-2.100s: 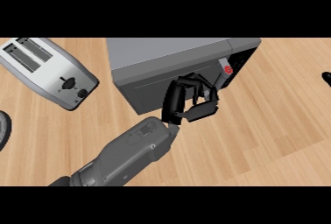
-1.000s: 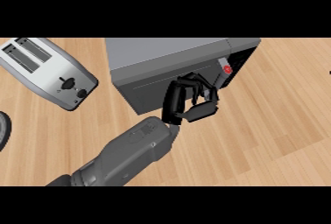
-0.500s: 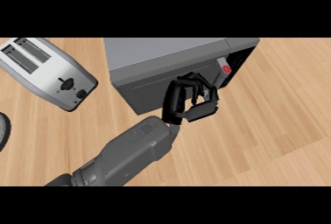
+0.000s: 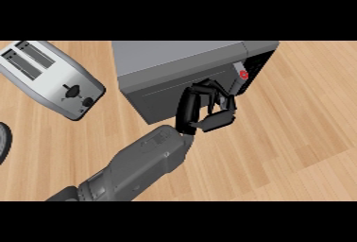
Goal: Pick up the milk, place it into the microwave and close the microwave
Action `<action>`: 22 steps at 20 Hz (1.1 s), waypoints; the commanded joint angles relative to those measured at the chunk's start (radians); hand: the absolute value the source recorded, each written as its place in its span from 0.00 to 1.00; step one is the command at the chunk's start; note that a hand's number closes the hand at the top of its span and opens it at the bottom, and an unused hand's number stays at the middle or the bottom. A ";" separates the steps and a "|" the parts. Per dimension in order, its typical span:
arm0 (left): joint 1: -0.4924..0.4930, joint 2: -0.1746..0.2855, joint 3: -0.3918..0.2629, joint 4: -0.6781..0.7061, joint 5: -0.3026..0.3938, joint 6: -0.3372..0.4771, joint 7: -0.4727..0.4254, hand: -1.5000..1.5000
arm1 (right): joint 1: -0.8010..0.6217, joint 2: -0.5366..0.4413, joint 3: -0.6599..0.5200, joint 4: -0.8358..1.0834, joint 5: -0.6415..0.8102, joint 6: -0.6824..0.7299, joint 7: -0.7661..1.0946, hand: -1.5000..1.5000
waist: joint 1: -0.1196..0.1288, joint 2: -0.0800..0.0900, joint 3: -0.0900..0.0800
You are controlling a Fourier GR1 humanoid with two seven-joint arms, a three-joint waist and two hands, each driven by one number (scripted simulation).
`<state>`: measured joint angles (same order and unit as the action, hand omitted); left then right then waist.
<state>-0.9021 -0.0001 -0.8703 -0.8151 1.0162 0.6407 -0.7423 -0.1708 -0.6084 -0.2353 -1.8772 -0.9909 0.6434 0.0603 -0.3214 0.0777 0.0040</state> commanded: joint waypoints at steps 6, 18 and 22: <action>-0.065 0.000 0.005 0.175 0.023 0.049 0.086 1.00 | -0.001 -0.013 0.021 -0.006 -0.082 0.029 0.014 0.00 | 0.015 0.012 0.000; -0.017 0.000 -0.009 0.209 0.110 0.097 0.106 1.00 | 0.032 -0.064 -0.033 -0.045 -0.129 0.019 0.032 0.00 | 0.073 -0.007 -0.006; -0.018 0.010 -0.020 0.214 0.131 0.080 0.101 0.00 | 0.066 -0.071 -0.041 -0.057 -0.148 0.022 0.040 0.00 | 0.085 -0.009 -0.005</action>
<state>-0.9631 -0.0022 -0.9866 -0.7796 1.0944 0.6608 -0.6591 -0.1256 -0.6674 -0.2665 -1.9227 -1.1216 0.6659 0.0919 -0.2637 0.0595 -0.0007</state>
